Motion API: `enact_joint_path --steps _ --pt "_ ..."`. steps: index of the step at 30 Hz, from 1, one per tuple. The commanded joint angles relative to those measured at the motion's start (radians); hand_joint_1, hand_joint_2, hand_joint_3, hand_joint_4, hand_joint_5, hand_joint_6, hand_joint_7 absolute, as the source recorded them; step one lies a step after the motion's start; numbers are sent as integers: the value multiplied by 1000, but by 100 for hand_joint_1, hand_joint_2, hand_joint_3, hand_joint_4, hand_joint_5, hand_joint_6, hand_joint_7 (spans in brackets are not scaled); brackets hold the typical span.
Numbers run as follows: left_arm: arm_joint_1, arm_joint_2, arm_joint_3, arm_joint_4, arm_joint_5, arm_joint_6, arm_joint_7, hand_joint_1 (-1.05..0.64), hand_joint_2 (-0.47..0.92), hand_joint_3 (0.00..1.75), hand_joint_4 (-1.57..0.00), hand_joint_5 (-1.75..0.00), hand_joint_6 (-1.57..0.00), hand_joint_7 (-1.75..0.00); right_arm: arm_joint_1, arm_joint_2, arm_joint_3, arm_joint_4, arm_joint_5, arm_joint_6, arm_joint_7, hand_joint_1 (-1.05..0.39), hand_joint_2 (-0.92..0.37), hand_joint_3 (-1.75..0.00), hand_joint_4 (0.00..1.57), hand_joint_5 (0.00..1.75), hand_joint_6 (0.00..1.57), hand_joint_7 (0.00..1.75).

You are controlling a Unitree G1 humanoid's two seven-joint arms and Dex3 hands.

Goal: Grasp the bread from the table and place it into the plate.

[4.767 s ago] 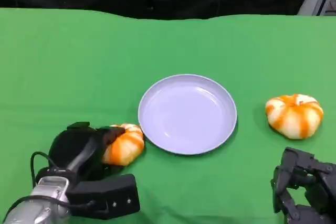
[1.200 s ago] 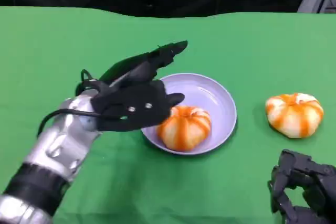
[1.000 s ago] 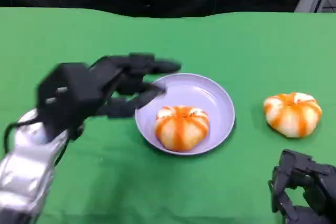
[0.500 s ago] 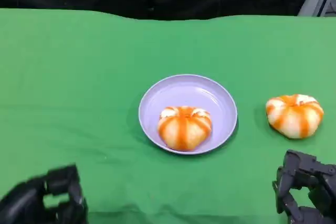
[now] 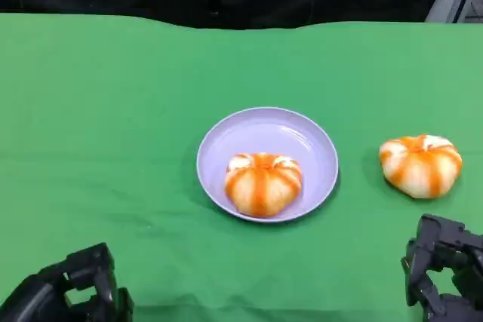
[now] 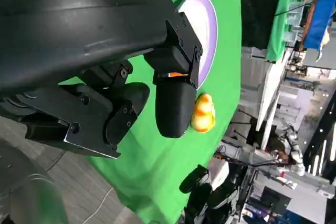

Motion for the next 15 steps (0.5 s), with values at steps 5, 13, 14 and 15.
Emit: enact_joint_path --steps 5,13,14,15 --pt "-11 8 11 8 15 -8 23 4 67 121 -86 -175 -68 -175 1 -6 -7 2 3 -6 -6 -14 -67 -105 83 175 70 166" --pt "-13 11 11 7 27 -8 38 5 67 120 -86 -175 -67 -175 7 -7 -6 -8 -10 -1 -18 -15 -66 -105 82 175 69 166" --pt "-13 11 11 4 27 -5 41 5 68 118 -86 -175 -67 -175 8 -6 -6 -8 -8 -1 -17 -14 -66 -105 82 175 69 166" --pt "-13 11 11 3 27 -3 42 5 68 118 -86 -175 -67 -175 8 -6 -6 -8 -6 -2 -16 -14 -67 -105 83 175 69 166"
